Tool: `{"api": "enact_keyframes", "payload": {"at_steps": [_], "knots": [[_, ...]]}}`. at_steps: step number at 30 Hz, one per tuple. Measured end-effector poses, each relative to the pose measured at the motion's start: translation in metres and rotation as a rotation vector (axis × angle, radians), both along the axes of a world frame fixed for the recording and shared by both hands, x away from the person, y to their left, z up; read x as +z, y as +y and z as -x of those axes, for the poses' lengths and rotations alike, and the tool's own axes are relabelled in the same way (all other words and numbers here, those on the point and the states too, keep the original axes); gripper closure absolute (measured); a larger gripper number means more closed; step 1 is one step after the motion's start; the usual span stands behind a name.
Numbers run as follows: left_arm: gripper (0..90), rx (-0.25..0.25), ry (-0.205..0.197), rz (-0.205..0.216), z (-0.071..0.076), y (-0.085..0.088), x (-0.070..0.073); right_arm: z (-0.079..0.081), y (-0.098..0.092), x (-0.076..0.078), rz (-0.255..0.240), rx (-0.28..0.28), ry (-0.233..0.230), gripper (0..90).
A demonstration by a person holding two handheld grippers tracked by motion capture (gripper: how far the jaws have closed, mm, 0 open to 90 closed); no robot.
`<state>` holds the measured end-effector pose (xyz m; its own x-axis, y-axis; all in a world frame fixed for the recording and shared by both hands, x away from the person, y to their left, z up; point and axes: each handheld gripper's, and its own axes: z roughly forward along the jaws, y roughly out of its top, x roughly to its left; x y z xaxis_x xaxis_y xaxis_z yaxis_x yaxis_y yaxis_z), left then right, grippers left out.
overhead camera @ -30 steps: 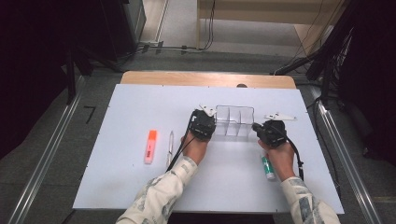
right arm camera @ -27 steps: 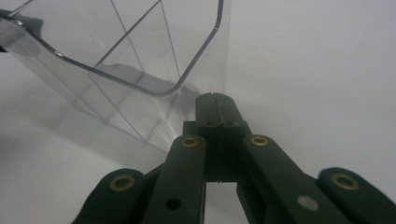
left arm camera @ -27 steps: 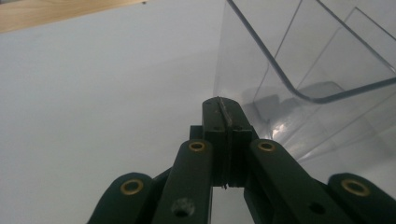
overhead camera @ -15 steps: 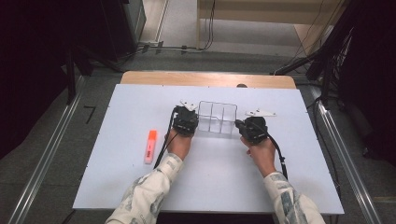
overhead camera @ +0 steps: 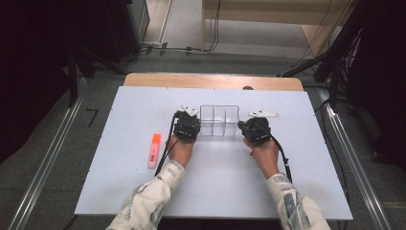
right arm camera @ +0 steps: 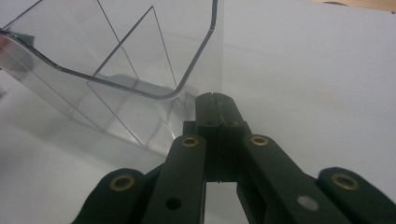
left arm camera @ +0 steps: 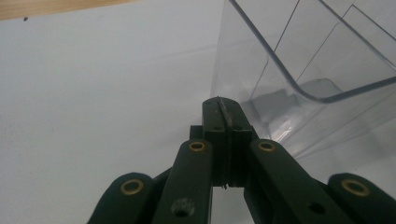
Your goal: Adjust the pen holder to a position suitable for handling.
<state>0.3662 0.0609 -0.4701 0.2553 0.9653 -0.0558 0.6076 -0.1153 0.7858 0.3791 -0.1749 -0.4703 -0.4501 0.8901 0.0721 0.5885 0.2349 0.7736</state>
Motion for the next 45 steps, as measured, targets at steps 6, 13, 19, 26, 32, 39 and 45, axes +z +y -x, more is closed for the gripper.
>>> {"api": "enact_keyframes", "payload": {"at_steps": [6,13,19,26,32,39,45], "knots": [[90.0,-0.002,-0.002,0.000,0.000,0.001,0.000,0.000,0.001,-0.002,0.012,0.006,-0.002,88.1],[85.4,0.031,-0.044,-0.004,0.010,0.015,0.006,0.007,-0.006,0.005,0.052,0.020,-0.041,80.7],[43.3,0.101,-0.042,-0.034,0.027,0.048,0.005,0.019,-0.046,0.011,0.015,-0.030,-0.064,63.1],[19.8,0.178,-0.040,-0.012,0.047,0.078,0.004,0.040,-0.074,0.013,0.020,-0.087,-0.086,44.0],[18.8,0.206,-0.056,-0.015,0.070,0.103,0.005,0.062,-0.102,0.011,0.032,-0.130,-0.082,34.1],[16.3,0.236,-0.057,-0.051,0.094,0.125,-0.006,0.084,-0.129,0.012,-0.004,-0.162,-0.078,31.5],[15.5,0.236,-0.048,-0.016,0.108,0.134,-0.004,0.096,-0.138,0.011,0.005,-0.168,-0.083,28.8]]}}
